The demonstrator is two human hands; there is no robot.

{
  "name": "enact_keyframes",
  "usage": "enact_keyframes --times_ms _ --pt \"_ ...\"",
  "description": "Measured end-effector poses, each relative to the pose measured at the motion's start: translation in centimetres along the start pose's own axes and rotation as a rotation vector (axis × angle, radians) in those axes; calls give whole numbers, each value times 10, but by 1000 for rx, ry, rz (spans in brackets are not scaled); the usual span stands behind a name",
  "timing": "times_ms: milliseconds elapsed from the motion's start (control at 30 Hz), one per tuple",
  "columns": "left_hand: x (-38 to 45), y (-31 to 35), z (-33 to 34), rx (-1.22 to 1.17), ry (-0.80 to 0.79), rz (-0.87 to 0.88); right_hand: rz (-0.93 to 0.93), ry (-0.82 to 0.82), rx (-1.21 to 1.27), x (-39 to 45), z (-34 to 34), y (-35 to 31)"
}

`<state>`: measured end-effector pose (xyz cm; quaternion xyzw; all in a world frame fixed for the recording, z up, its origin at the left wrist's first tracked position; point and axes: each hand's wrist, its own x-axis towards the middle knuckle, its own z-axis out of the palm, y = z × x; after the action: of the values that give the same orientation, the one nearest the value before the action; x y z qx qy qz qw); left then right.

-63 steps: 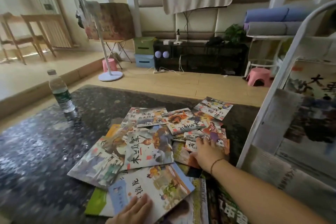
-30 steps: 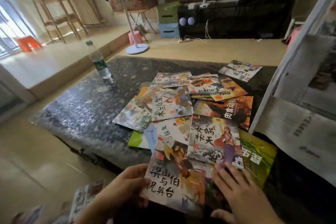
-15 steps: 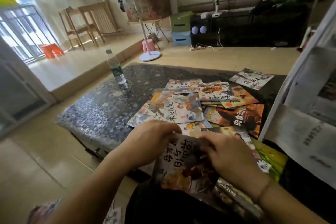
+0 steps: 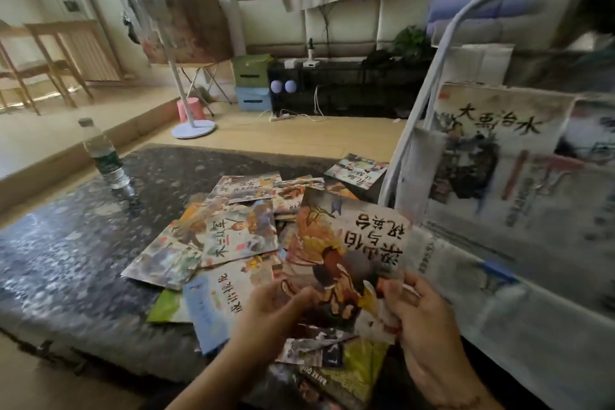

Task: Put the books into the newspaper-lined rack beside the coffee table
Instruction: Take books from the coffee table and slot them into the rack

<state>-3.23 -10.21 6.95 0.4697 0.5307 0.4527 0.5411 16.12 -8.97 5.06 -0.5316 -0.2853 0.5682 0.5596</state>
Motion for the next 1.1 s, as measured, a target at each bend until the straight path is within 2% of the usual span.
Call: enact_keyframes --times_ms 67,100,233,300,367,433,500,567,633,700,800,867,933,967,1033,1100 --pt "9 6 4 199 -2 151 -78 37 -157 0 -17 -5" --pt "16 12 2 337 -30 247 -206 70 -296 -1 -28 -13" --pt "38 57 3 906 -199 520 -956 246 -983 -8 -61 -76" --pt "44 79 22 1203 -265 671 -1162 133 -1318 -8 -62 -110" --pt "47 97 45 1289 -304 779 -1263 -91 -1481 0 -63 -128" --pt "53 106 63 1162 -284 780 -1233 -155 -1416 6 -70 -137" --pt "61 101 70 727 -153 670 -1076 -68 -1240 10 -82 -142" --pt "66 84 72 362 -20 549 -880 89 -903 14 -98 -142" --pt "63 64 80 214 -87 384 -661 167 -434 16 -107 -136" --pt "58 47 95 104 -217 230 -492 169 -96 15 -105 -127" --pt "51 39 121 13 -274 203 -375 185 70 14 -101 -117" --pt "50 40 132 -11 -214 228 -363 183 8 11 -103 -112" --pt "52 44 137 26 -193 257 -449 223 -184 3 -109 -116" --pt "55 48 139 63 -197 272 -568 266 -311 -3 -113 -125" --pt "63 62 146 172 -220 338 -957 347 -659 -12 -123 -159" --pt "71 86 161 221 -273 426 -1261 477 -1234 -14 -130 -202"
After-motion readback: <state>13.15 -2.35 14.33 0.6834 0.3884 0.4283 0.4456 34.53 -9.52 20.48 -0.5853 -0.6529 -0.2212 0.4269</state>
